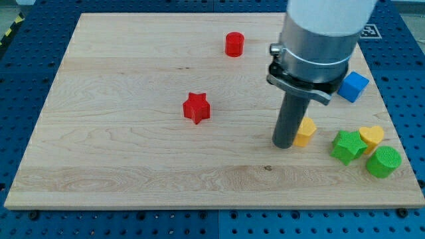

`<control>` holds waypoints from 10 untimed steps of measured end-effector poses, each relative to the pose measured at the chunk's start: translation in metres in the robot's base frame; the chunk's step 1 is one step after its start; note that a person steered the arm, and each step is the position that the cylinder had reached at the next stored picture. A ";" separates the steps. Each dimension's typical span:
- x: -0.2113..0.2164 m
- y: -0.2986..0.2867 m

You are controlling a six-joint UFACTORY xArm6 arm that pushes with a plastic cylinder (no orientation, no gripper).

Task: Slide the red star closer to the red circle

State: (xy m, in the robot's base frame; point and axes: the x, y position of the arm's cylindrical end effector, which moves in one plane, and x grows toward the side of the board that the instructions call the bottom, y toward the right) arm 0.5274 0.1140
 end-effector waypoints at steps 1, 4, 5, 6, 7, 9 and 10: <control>0.003 0.008; 0.005 -0.137; -0.003 -0.155; -0.018 -0.175; -0.032 -0.175; -0.046 -0.124; -0.059 -0.104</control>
State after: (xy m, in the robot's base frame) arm 0.4679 0.0095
